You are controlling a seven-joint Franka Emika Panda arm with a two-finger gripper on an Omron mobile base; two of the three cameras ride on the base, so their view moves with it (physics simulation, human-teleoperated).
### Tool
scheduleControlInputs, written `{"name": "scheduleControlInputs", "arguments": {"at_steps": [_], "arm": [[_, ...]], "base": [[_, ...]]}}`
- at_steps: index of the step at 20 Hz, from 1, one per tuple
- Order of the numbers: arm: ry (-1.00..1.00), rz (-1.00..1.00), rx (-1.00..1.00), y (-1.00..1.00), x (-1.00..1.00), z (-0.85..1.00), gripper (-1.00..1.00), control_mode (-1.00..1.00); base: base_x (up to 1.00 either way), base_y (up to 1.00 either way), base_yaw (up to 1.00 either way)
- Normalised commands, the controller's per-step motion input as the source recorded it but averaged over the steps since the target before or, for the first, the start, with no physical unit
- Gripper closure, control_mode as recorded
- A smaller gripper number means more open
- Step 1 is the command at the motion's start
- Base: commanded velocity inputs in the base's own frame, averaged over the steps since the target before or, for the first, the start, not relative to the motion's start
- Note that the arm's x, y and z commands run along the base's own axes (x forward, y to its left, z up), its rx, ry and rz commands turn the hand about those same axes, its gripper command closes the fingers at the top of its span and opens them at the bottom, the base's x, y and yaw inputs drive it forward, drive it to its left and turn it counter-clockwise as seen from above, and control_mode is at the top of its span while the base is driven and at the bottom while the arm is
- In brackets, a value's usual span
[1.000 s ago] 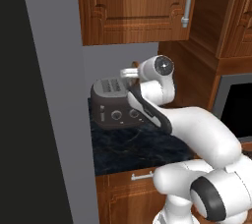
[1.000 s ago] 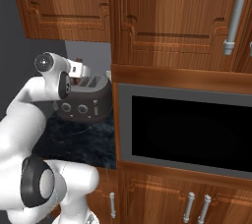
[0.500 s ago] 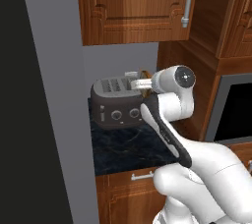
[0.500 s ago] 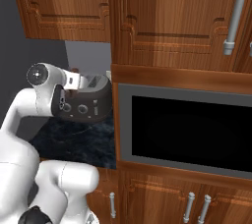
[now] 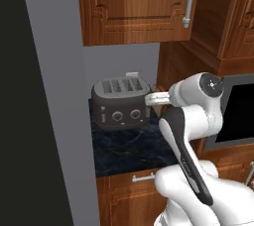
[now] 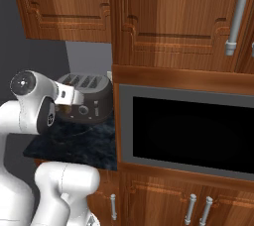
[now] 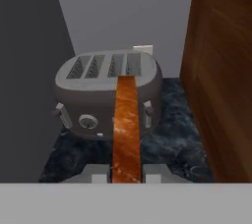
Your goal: Start the toaster. Once the lever pops up, take the bread to the plate on the dining counter.
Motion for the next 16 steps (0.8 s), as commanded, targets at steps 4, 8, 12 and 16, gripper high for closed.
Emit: {"name": "scheduleControlInputs", "arguments": {"at_steps": [4, 8, 12, 16], "arm": [[0.12, 0.0, 0.0, -0.3, -0.78, 0.0, 1.0, -1.0], [0.13, 0.0, -0.02, -0.16, -0.61, 0.01, 1.0, -1.0], [0.12, 0.0, -0.01, -0.06, -0.43, 0.01, 1.0, -1.0], [0.03, -0.04, -0.05, 0.0, -0.21, 0.0, 1.0, -1.0]], "base": [[0.0, 0.0, 0.0], [0.0, 0.0, 0.0], [0.0, 0.0, 0.0], [0.0, 0.0, 0.0]]}}
